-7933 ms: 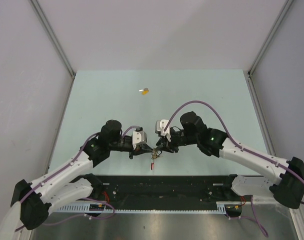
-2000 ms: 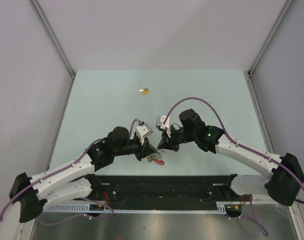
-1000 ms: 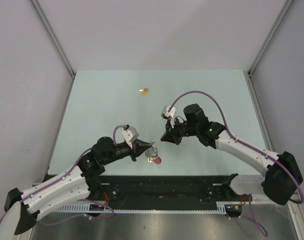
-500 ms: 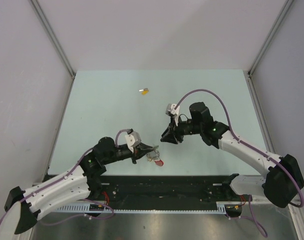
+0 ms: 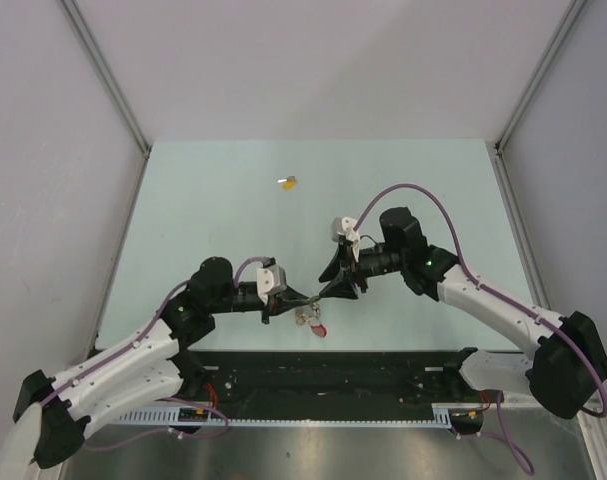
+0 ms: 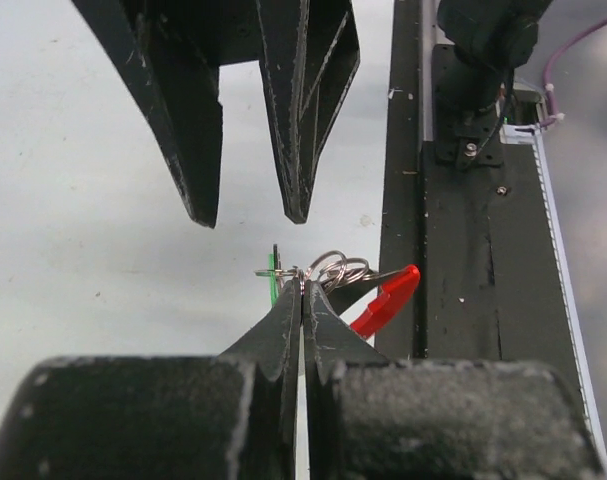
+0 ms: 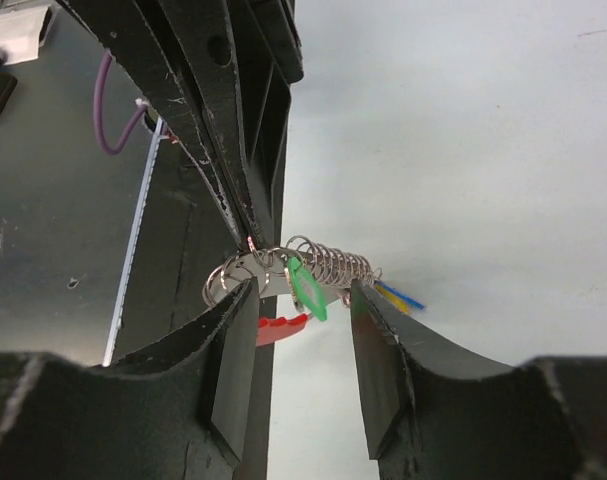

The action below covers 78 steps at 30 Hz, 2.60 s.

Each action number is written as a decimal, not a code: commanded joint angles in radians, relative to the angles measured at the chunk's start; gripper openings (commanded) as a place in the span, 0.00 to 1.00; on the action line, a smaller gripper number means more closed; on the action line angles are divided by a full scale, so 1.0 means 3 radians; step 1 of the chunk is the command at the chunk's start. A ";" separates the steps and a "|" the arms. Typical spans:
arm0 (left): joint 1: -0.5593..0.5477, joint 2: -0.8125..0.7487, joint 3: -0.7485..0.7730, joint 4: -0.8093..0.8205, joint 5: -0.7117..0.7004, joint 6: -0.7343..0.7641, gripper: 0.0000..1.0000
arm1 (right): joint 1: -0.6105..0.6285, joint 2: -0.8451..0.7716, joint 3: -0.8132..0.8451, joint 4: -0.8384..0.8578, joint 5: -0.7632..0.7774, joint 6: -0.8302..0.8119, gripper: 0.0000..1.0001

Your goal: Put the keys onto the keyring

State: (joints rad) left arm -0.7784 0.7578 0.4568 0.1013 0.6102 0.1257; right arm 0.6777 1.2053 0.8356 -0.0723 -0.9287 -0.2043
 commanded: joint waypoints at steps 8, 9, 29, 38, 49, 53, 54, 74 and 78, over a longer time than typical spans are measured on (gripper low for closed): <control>0.0115 0.0189 0.0451 -0.0312 0.0722 0.0512 0.00 | 0.0057 0.0104 -0.0004 0.0210 -0.0478 -0.0265 0.50; 0.0115 0.0214 0.0471 -0.0428 0.0747 0.0527 0.00 | 0.0062 0.0119 -0.0004 0.0205 -0.0484 -0.0270 0.51; 0.0115 0.0225 0.0615 -0.0609 0.0835 0.0639 0.00 | 0.0149 0.0334 0.0068 0.0108 -0.0928 -0.0510 0.38; 0.0115 0.0199 0.0599 -0.0624 0.0799 0.0639 0.00 | 0.0155 0.0349 0.0093 0.0006 -0.0842 -0.0567 0.16; 0.0115 -0.0030 0.0497 -0.0471 0.0503 0.0604 0.00 | 0.0037 0.0293 0.0088 -0.0148 -0.0561 -0.0490 0.00; 0.0115 -0.0184 0.0334 -0.0205 0.0359 0.0487 0.00 | 0.0011 0.0324 0.0088 -0.0102 -0.0402 -0.0373 0.00; 0.0115 -0.0220 0.0308 -0.0184 0.0339 0.0466 0.00 | 0.0011 0.0298 0.0093 -0.0097 -0.0371 -0.0347 0.00; 0.0115 0.0219 0.0752 -0.1043 -0.0177 0.0134 0.48 | 0.0344 0.0058 0.0313 -0.0460 0.0641 -0.0434 0.00; 0.0094 0.0286 0.0799 -0.1115 -0.0244 -0.0142 0.48 | 0.0374 0.0063 0.0349 -0.0500 0.0749 -0.0418 0.00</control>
State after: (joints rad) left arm -0.7494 0.8341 0.6472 -0.1886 0.5743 0.1753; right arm 0.7788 1.2514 0.8810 -0.2203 -0.7555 -0.3241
